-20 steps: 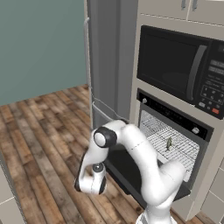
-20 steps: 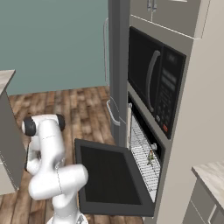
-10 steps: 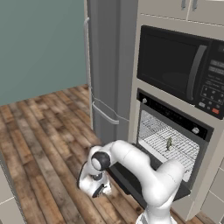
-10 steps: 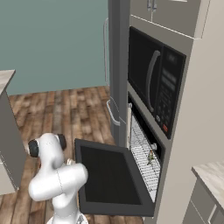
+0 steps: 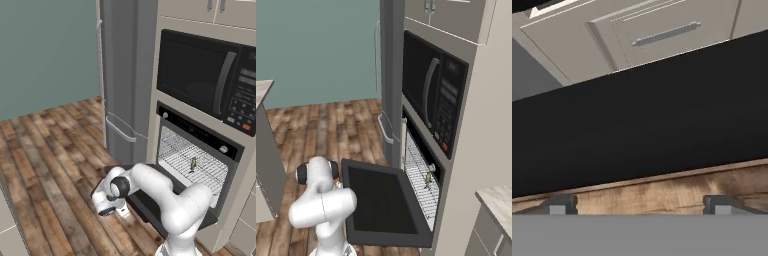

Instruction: Place the fish on the bottom rack of the oven, and slide the tray back inside. Close the oven door.

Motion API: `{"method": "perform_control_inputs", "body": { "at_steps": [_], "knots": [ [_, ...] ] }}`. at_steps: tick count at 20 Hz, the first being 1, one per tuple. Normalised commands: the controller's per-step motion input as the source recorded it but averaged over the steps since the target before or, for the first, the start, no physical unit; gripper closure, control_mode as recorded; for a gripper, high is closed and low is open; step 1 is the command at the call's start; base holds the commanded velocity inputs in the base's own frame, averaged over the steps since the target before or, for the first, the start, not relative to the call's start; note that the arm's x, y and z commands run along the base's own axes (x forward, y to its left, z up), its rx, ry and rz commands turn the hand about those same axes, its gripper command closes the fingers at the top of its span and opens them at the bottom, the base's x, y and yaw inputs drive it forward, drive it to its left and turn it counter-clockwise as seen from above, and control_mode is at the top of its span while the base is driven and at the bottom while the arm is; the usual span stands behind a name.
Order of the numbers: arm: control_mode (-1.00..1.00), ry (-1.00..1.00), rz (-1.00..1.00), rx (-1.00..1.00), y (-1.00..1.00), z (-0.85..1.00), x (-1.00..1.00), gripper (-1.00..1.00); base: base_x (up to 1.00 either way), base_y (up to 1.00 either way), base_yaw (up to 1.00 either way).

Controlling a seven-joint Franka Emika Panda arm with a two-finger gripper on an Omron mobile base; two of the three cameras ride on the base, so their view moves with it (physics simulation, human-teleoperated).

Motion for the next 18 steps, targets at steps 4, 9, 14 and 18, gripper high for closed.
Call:
{"method": "perform_control_inputs", "body": {
  "at_steps": [4, 9, 14, 18],
  "knots": [
    [-1.00, -0.10, -0.09, -0.34, -0.58, 0.00, 0.37, -1.00, 0.00, 0.00, 0.00],
    [-1.00, -0.20, -0.17, -0.39, -0.75, 0.00, 0.26, -1.00, 0.00, 0.00, 0.00],
    [-1.00, -0.24, -0.24, -0.47, -0.86, 0.02, 0.10, -1.00, 0.00, 0.00, 0.00],
    [-1.00, -0.15, -0.30, -0.48, -0.78, 0.40, 0.15, -1.00, 0.00, 0.00, 0.00]
  ]
}}
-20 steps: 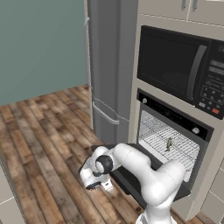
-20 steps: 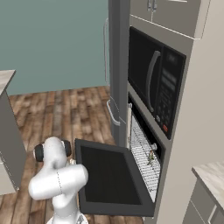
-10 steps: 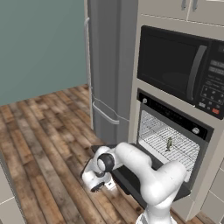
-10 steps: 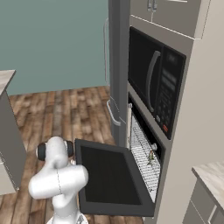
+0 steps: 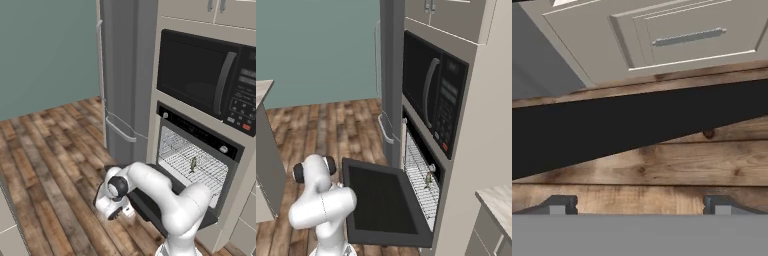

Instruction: Place the fish on the bottom rack of the oven, and slide the tray back inside. Close the oven door.

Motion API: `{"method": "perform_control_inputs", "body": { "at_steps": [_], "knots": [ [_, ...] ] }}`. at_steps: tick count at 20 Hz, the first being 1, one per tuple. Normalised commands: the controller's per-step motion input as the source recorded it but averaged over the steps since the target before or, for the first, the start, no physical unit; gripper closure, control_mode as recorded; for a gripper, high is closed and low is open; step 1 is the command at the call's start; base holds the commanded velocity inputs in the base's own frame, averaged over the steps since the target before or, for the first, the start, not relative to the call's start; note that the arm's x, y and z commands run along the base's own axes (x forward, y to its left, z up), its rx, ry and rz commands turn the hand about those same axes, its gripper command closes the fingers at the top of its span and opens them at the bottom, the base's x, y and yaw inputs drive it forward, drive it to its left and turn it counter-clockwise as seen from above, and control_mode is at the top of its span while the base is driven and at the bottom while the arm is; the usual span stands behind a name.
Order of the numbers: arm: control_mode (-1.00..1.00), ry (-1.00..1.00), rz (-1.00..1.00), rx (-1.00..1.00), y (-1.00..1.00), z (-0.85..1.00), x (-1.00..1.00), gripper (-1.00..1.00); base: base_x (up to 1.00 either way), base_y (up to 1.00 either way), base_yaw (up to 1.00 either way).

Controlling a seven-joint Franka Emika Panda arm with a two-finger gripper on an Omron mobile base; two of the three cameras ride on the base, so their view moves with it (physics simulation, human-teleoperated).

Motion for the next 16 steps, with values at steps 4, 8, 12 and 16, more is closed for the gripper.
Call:
{"method": "perform_control_inputs", "body": {
  "at_steps": [4, 8, 12, 16],
  "knots": [
    [-1.00, -0.09, -0.35, -0.43, -0.54, 0.74, 0.28, -1.00, 0.00, 0.00, 0.00],
    [-1.00, -0.03, -0.36, -0.48, -0.58, 0.66, 0.27, -1.00, 0.00, 0.00, 0.00],
    [-1.00, 0.00, -0.33, -0.52, -0.61, 0.49, 0.38, -1.00, 0.00, 0.00, 0.00],
    [-1.00, -0.07, -0.28, -0.53, -0.55, 0.39, 0.46, -1.00, 0.00, 0.00, 0.00]
  ]
}}
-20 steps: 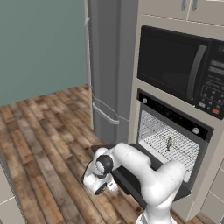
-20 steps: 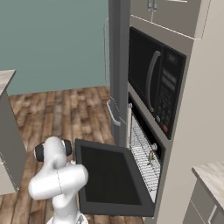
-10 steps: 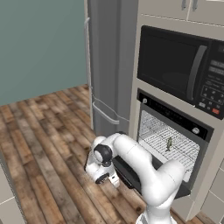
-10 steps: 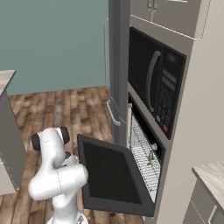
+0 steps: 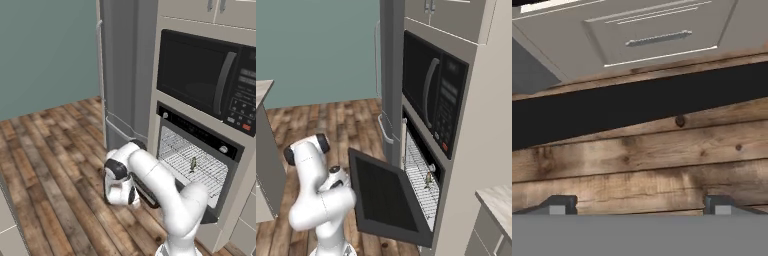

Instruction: Place the fish on the bottom rack of the oven, and slide the tray back inside. Close the oven door.

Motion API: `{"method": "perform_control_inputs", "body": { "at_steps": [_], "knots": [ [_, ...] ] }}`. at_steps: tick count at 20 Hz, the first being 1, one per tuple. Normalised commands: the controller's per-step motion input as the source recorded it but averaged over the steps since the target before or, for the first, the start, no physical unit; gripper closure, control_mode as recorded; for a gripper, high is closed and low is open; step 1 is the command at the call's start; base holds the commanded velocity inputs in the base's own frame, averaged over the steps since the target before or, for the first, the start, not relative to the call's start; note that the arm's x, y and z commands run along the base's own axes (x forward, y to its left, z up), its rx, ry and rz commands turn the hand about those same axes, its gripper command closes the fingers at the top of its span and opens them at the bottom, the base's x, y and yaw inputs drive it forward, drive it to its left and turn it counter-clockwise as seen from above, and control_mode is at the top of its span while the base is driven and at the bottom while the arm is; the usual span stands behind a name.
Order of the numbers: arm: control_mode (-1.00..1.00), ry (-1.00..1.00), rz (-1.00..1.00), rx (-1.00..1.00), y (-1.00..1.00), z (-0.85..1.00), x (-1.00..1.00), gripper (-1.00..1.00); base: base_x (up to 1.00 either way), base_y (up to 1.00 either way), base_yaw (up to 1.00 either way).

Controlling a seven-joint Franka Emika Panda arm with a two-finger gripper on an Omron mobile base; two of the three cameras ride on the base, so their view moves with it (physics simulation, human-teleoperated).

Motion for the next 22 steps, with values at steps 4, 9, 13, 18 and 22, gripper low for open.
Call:
{"method": "perform_control_inputs", "body": {
  "at_steps": [4, 9, 13, 18, 22],
  "knots": [
    [-1.00, -0.15, -0.26, -0.55, -0.43, 0.30, 0.54, -1.00, 0.00, 0.00, 0.00],
    [-1.00, -0.15, -0.28, -0.56, -0.37, 0.29, 0.53, -1.00, 0.00, 0.00, 0.00],
    [-1.00, -0.12, -0.31, -0.56, -0.31, 0.35, 0.55, -1.00, 0.00, 0.00, 0.00],
    [-1.00, -0.11, -0.34, -0.54, -0.25, 0.42, 0.56, -1.00, 0.00, 0.00, 0.00],
    [-1.00, -0.08, -0.38, -0.53, -0.18, 0.51, 0.57, -1.00, 0.00, 0.00, 0.00]
  ]
}}
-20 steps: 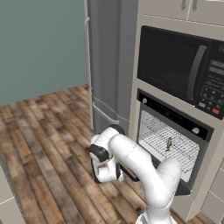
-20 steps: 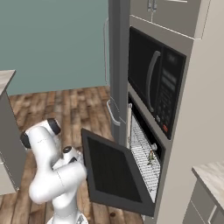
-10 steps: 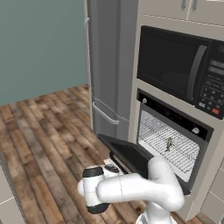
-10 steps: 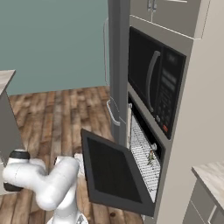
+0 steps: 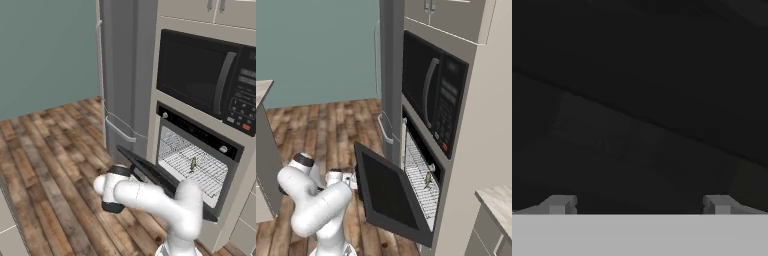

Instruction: Place the fish on the bottom rack of the oven, and slide the tray back inside. Close the oven door.

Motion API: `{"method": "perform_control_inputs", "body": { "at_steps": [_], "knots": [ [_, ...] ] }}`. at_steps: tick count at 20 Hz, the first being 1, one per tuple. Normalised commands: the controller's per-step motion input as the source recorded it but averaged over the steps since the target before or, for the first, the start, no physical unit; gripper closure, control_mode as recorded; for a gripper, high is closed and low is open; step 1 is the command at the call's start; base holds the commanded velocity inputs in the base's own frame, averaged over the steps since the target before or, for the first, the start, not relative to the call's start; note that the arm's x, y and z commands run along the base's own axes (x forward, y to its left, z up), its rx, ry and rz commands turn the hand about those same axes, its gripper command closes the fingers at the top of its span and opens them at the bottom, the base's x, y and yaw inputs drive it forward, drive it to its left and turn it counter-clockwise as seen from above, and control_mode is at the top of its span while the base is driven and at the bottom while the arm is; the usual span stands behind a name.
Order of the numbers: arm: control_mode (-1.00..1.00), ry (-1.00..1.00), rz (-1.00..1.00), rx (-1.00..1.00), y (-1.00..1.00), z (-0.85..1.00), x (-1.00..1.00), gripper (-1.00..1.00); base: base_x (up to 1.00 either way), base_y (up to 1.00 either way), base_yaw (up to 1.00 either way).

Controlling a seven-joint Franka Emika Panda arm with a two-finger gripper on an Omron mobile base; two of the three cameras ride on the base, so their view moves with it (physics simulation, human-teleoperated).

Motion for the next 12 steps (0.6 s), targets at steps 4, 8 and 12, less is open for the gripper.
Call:
{"method": "perform_control_inputs", "body": {
  "at_steps": [4, 8, 12],
  "knots": [
    [-1.00, -0.07, -0.40, -0.51, -0.12, 0.56, 0.58, -1.00, 0.00, 0.00, 0.00],
    [-1.00, -0.07, -0.39, -0.48, -0.13, 0.59, 0.63, -1.00, 0.00, 0.00, 0.00],
    [-1.00, -0.03, -0.35, -0.40, -0.27, 0.67, 0.78, -1.00, 0.00, 0.00, 0.00]
  ]
}}
